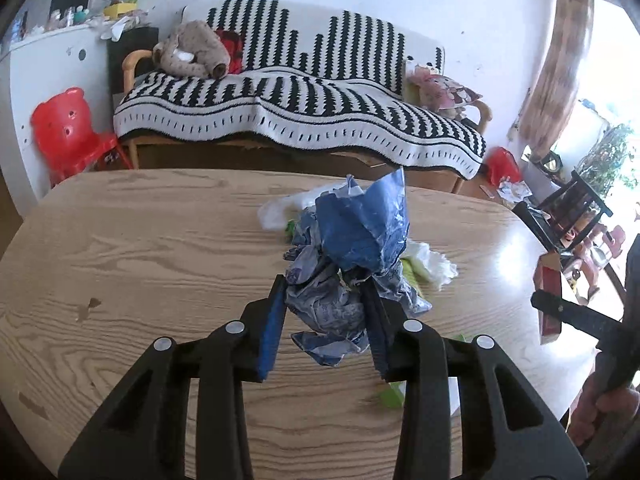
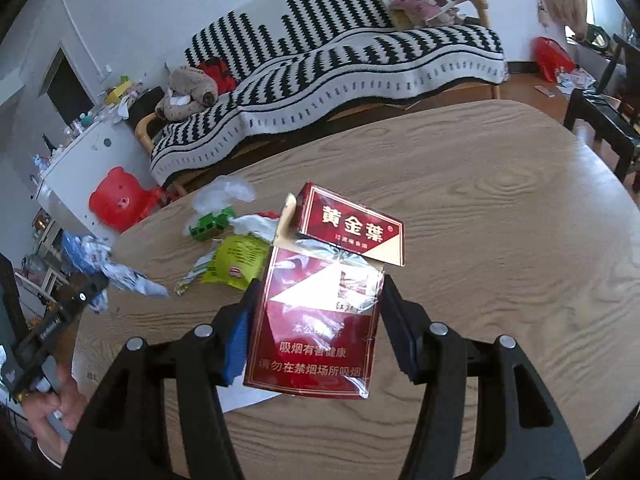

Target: Collect trash

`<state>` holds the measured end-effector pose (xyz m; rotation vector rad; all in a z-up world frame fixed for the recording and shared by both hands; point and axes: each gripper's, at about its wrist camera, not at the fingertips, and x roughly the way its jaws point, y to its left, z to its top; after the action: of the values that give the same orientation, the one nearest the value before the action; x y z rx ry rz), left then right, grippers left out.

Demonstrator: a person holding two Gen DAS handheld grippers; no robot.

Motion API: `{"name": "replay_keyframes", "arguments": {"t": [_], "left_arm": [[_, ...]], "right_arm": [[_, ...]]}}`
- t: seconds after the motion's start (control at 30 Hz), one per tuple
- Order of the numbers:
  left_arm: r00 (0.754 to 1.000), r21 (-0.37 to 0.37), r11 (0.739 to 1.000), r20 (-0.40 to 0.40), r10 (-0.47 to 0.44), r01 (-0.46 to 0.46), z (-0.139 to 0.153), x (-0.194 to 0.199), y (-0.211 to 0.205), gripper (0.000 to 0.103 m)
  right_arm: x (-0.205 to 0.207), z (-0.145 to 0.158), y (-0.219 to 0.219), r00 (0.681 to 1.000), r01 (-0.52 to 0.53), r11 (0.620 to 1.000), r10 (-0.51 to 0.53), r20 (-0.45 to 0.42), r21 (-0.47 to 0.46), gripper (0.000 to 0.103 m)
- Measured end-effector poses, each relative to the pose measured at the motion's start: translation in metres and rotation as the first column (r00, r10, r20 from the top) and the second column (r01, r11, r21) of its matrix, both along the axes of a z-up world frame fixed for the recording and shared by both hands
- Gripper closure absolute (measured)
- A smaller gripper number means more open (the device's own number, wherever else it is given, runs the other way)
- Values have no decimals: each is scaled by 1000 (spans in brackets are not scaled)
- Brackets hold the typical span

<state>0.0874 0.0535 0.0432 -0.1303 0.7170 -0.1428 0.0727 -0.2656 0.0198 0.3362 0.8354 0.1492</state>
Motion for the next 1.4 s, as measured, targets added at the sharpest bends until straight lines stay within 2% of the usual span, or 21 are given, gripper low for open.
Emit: {"name": "replay_keyframes", "arguments": {"t": [0.07,0.2,0.3,0.4,0.63,0.73,0.77,0.83,0.87,0.93,1.0,1.1,1.23,1.33,1.4], "left_arm": [[1000,40,999,-6,-20,20,-1,-1,-15,67],[990,-17,991,-48,-133,132,-11,-4,-48,67],[974,-4,974,-39,-225,225,-13,-14,-87,67],[952,-34,953,-35,-303,301,-14,-21,-115,67],[917,11,918,-38,-396,397,-14,-35,-186,67],[921,92,917,-63,-385,389,-18,-30,-208,66],[919,99,915,-85,-384,391,-23,-24,-210,64],[902,75,907,-173,-396,413,-42,-13,-217,61],[903,69,916,-211,-375,396,-52,-9,-218,58],[900,55,922,-246,-359,383,-65,-6,-220,36],[901,70,921,-247,-357,384,-70,-7,-221,25],[913,99,921,-211,-350,377,-64,-9,-216,23],[898,88,910,-226,-377,405,-66,-10,-217,23],[876,134,880,-246,-415,455,-75,-12,-232,23],[884,169,879,-238,-402,445,-81,-11,-237,23]], "right_arm": [[-7,1,-9,1000,5,1000,-5,-5,-11,45],[-24,1,-27,1000,16,999,-16,-20,-30,45],[-38,2,-45,999,37,999,-38,-25,-40,45],[-54,6,-64,998,62,997,-63,-19,-46,45],[-93,12,-119,990,138,989,-139,-13,-60,45],[-111,7,-146,983,181,981,-183,-28,-66,45],[-114,5,-151,981,188,980,-191,-36,-66,45],[-122,0,-163,977,204,976,-208,-49,-75,45],[-125,-2,-167,976,206,976,-210,-53,-77,45],[-130,-5,-174,975,210,974,-215,-59,-79,45],[-133,-5,-177,975,209,975,-214,-60,-80,45],[-135,-4,-178,976,205,976,-210,-57,-78,45],[-132,-3,-174,978,195,978,-200,-55,-77,45],[-127,-5,-170,979,189,979,-194,-63,-76,45],[-125,-7,-169,979,187,979,-192,-67,-77,45]]}}
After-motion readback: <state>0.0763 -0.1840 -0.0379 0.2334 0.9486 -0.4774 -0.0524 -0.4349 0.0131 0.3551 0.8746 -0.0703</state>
